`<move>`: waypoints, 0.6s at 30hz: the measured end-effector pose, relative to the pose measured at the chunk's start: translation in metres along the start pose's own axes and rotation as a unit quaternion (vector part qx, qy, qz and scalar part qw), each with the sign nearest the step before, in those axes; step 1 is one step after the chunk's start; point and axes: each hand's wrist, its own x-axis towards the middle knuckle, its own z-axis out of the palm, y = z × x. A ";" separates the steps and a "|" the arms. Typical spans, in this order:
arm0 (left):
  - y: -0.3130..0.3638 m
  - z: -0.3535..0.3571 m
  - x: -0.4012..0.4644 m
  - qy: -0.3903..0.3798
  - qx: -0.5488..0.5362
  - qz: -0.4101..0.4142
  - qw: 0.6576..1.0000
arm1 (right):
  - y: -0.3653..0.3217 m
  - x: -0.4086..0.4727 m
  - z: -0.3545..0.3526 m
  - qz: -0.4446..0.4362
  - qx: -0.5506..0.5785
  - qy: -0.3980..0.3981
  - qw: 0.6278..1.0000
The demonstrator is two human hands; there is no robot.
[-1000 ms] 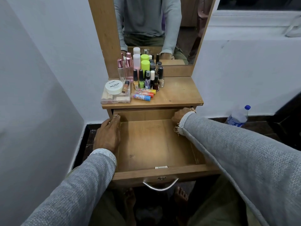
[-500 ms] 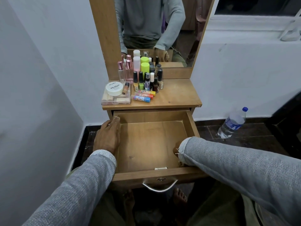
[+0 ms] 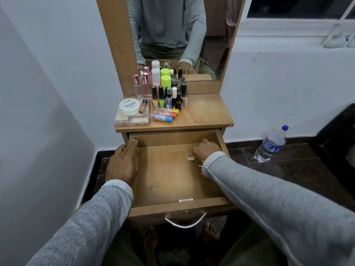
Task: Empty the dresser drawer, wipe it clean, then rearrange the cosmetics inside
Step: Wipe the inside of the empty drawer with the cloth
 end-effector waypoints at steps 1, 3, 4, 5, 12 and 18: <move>0.002 -0.001 -0.001 0.001 -0.002 -0.003 1.000 | -0.004 0.000 0.004 -0.009 -0.010 0.030 0.999; 0.004 -0.002 -0.003 0.003 -0.004 -0.007 1.000 | -0.012 0.001 0.016 -0.008 0.005 0.037 0.999; 0.004 -0.002 -0.004 0.004 -0.005 -0.005 1.000 | -0.013 0.002 0.019 -0.004 0.020 0.032 0.999; 0.003 -0.002 -0.003 0.009 0.001 0.002 1.000 | -0.011 0.008 0.022 0.009 0.039 0.033 0.999; -0.004 0.001 0.002 0.015 0.055 0.042 0.997 | 0.018 0.029 0.017 0.083 0.105 0.039 0.990; -0.006 0.000 0.001 0.020 0.060 0.062 0.996 | 0.015 0.022 0.013 0.080 0.074 0.036 0.993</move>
